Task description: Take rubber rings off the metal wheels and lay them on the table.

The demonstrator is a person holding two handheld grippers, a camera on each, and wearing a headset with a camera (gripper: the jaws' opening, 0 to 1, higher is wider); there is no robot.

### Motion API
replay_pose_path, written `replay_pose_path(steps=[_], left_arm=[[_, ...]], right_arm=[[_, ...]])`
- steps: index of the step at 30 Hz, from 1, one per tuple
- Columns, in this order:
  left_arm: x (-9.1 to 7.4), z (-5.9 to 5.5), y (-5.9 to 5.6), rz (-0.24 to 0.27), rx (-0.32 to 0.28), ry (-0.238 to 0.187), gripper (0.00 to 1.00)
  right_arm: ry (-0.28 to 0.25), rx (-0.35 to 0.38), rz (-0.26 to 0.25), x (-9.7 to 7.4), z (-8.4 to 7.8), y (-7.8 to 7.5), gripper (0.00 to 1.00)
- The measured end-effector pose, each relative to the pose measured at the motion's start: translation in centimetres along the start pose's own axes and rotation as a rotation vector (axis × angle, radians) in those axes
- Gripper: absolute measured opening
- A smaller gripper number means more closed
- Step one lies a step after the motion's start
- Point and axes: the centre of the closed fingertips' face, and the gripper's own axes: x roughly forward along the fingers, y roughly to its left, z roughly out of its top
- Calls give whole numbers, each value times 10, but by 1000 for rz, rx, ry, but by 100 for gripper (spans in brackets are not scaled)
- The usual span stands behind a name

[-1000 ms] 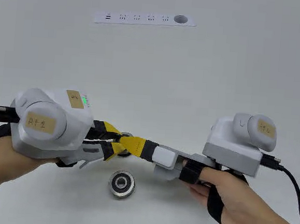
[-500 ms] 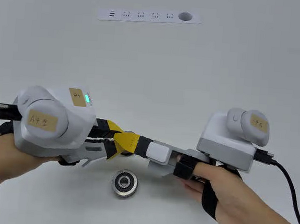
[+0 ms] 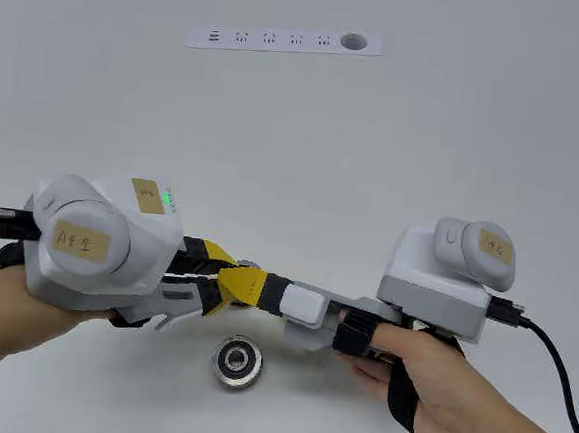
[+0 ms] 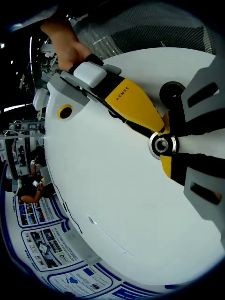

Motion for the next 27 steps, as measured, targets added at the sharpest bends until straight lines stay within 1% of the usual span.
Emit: replay_pose_path(steps=[6,11,13,17,20,22,24,27], left_arm=[[0,0,0,0,0,0,13],[0,0,0,-1,0,-1,13],[0,0,0,-1,1,-2,13],[0,0,0,0,0,-3,13],[0,0,0,0,-1,-4,13],[0,0,0,-1,-2,-5,13],[0,0,0,-1,-2,-5,13],[0,0,0,-1,-2,-5,13]], right_arm=[[-1,5,-5,-2,1,-2,40],[-12,15,-15,-4,2,-7,29],[-12,15,-30,-4,2,-11,26],[-10,23,-84,-3,2,-23,12],[-5,18,-103,-3,2,-27,5],[-5,15,-106,-3,2,-28,3],[-5,28,-108,-3,2,-28,3],[-3,18,-115,-4,2,-27,2]])
